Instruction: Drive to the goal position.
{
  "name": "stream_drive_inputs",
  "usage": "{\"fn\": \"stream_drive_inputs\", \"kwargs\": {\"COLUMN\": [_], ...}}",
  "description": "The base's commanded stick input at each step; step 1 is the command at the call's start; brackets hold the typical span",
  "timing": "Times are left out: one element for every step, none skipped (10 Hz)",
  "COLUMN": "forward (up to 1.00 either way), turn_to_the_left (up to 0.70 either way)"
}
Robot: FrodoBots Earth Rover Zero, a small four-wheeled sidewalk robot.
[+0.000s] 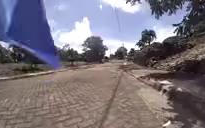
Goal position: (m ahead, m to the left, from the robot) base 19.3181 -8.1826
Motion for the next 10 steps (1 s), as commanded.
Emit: {"fn": "stream_drive_inputs", "kwargs": {"forward": [0.70, 0.70, 0.70, 0.70, 0.70, 0.70, 0.70, 0.70, 0.70, 0.70], "turn_to_the_left": [0.00, 0.00, 0.00, 0.00, 0.00, 0.00, 0.00, 0.00, 0.00, 0.00]}}
